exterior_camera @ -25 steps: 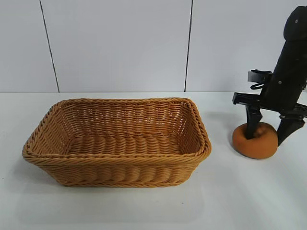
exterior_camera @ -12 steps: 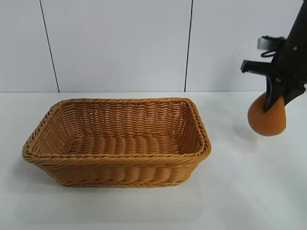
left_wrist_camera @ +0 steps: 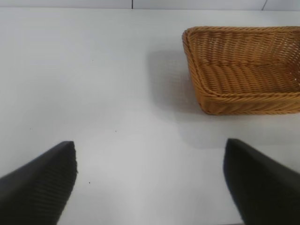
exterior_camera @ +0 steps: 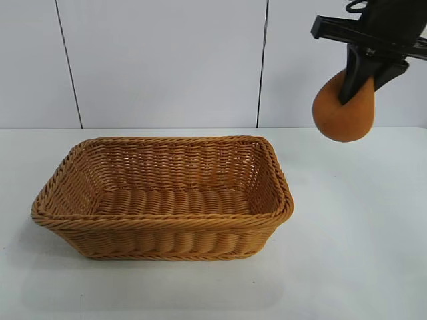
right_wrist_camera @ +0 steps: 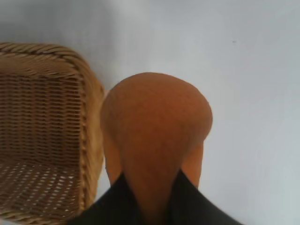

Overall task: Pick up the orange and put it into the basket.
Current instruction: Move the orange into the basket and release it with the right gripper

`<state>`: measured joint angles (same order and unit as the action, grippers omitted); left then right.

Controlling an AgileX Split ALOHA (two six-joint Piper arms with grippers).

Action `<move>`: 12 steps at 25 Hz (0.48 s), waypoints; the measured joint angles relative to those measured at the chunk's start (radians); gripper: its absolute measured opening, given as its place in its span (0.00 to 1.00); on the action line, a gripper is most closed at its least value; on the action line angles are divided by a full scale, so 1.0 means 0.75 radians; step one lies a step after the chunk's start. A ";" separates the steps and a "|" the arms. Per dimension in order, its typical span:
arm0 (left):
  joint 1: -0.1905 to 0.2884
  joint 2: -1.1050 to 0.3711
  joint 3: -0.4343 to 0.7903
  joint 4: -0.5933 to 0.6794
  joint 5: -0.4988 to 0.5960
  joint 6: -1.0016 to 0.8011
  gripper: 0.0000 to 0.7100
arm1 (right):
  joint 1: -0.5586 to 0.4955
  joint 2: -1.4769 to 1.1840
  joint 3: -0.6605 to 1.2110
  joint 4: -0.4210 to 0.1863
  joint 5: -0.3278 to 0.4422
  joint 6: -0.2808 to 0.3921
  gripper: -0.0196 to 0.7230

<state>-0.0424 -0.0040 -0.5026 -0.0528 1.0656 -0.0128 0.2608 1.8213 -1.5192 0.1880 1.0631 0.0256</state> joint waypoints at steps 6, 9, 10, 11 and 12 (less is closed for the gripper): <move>0.000 0.000 0.000 0.000 0.000 0.000 0.86 | 0.201 0.005 0.000 0.145 -0.111 -0.001 0.08; 0.000 0.000 0.000 0.000 0.000 0.000 0.86 | 0.294 0.038 0.000 0.156 -0.161 -0.001 0.08; 0.000 0.000 0.000 0.000 0.000 0.000 0.86 | 0.329 0.059 0.000 0.160 -0.185 -0.001 0.08; 0.000 0.000 0.000 0.000 0.000 0.000 0.86 | 0.350 0.081 0.000 0.162 -0.209 0.005 0.08; 0.000 0.000 0.000 0.000 0.000 0.000 0.86 | 0.367 0.102 0.000 0.166 -0.236 0.011 0.08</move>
<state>-0.0424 -0.0040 -0.5026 -0.0528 1.0656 -0.0128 0.5363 1.8980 -1.5192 0.3121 0.8864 0.0339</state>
